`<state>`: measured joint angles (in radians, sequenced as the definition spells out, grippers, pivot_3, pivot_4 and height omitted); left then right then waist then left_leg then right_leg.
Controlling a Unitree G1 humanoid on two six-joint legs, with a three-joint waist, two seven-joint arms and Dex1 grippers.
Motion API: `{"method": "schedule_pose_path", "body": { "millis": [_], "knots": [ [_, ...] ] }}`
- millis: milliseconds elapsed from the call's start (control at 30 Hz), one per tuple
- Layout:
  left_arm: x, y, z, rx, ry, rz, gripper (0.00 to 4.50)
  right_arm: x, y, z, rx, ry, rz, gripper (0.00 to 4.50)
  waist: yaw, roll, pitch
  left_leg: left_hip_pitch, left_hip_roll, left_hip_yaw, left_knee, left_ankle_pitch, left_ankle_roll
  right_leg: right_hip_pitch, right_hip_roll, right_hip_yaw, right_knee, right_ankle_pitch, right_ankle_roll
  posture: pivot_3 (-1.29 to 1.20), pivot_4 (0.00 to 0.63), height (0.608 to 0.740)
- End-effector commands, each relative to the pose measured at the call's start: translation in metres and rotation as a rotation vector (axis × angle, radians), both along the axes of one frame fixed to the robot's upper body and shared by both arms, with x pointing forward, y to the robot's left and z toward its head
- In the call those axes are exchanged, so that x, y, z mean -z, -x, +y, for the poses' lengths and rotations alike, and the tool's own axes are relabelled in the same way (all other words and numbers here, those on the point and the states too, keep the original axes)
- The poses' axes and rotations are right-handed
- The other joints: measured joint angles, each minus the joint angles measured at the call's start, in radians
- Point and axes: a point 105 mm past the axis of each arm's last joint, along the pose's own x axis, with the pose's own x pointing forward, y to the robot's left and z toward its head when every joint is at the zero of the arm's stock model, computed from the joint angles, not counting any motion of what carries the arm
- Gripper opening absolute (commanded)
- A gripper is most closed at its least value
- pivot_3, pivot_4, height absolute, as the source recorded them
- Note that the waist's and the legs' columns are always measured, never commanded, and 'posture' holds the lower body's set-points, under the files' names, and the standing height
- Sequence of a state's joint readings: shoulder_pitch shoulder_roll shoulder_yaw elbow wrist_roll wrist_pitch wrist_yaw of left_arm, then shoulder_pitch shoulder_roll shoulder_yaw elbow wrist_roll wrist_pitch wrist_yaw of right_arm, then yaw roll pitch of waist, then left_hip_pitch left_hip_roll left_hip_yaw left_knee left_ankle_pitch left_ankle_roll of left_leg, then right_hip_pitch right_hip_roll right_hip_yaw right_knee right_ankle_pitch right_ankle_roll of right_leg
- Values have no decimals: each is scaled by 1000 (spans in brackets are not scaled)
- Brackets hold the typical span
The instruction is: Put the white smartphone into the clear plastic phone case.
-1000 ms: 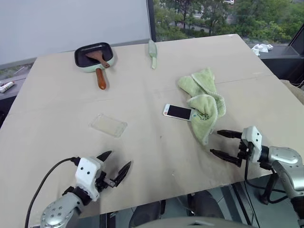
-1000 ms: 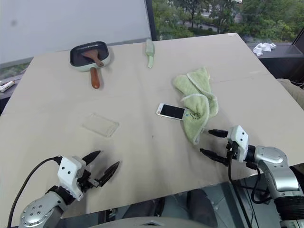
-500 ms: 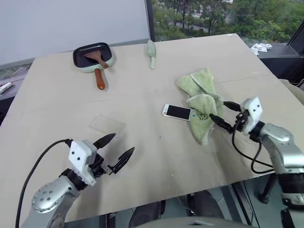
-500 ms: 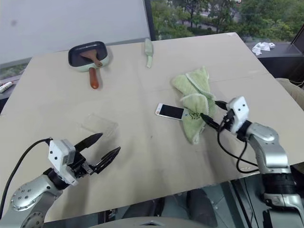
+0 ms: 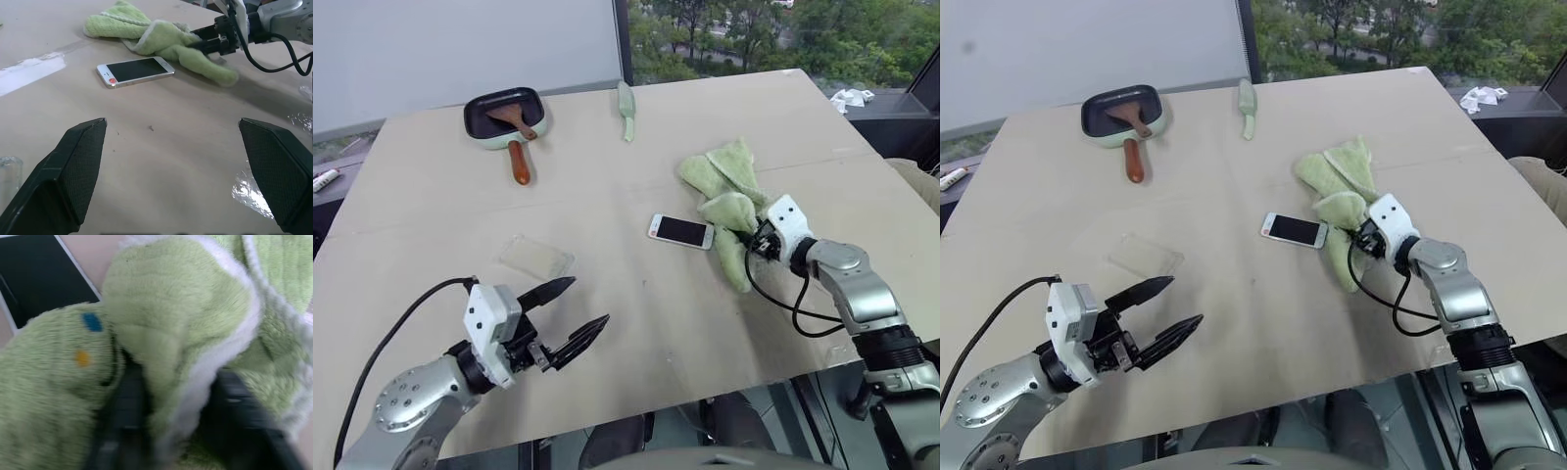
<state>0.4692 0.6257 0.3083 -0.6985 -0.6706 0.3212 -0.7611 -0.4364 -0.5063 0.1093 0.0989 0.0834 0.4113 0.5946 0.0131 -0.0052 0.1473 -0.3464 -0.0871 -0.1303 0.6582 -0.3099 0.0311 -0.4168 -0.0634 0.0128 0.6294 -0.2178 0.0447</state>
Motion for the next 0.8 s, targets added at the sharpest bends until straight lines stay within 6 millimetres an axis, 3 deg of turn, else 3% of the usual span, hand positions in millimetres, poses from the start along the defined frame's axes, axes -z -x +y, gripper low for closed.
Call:
{"method": "schedule_pose_path", "body": {
  "millis": [33,100,167,300,400,467,533,633,767,800],
  "knots": [
    [-9,2,-4,24,-9,-44,4500,-19,-10,-10,33,22,-67,29,-1,0,0,0,0,0,0,0,0,0,0,0,0,0,0,0,150,740],
    [-10,1,-5,27,-2,-48,4500,-24,-15,-11,40,19,-73,29,-1,0,0,0,0,0,0,0,0,0,0,0,0,0,0,0,150,740],
    [-10,-1,-6,32,-2,-51,4500,-39,-35,-25,100,21,-111,29,-2,0,0,0,0,0,0,0,0,-1,0,0,0,0,0,0,150,740],
    [-18,-6,-14,56,25,-78,4500,-93,-77,-80,326,42,-260,29,-13,4,4,0,0,5,0,0,0,-2,1,3,0,2,0,0,150,740],
    [-19,-10,-17,66,25,-83,4500,-127,-89,-123,510,154,-356,29,-13,4,5,0,0,6,0,0,0,-2,1,3,-1,3,0,0,150,740],
    [-20,-12,-19,73,25,-86,4500,-136,-88,-146,608,195,-351,736,-17,3,4,-1,1,5,-3,0,0,-3,1,3,-2,2,0,0,150,740],
    [-21,-13,-21,79,27,-90,4500,-133,-88,-151,608,226,-303,1501,-26,2,4,-2,1,6,-7,0,0,-5,1,4,-3,2,0,0,150,740],
    [-21,-15,-21,71,22,-92,4500,-126,-90,-138,505,215,-227,2536,-42,3,4,-3,3,10,-8,0,0,-8,1,7,-4,2,0,0,150,740],
    [-22,-14,-22,61,29,-94,4500,-110,-83,-116,285,169,-86,4261,-60,3,4,-13,3,16,-4,0,1,-21,2,13,1,4,1,0,150,740],
    [-22,-13,-22,60,28,-93,4500,-107,-81,-113,245,166,-59,4450,-58,3,4,-15,3,16,-3,0,1,-22,2,13,2,5,1,0,150,740]
  ]
}}
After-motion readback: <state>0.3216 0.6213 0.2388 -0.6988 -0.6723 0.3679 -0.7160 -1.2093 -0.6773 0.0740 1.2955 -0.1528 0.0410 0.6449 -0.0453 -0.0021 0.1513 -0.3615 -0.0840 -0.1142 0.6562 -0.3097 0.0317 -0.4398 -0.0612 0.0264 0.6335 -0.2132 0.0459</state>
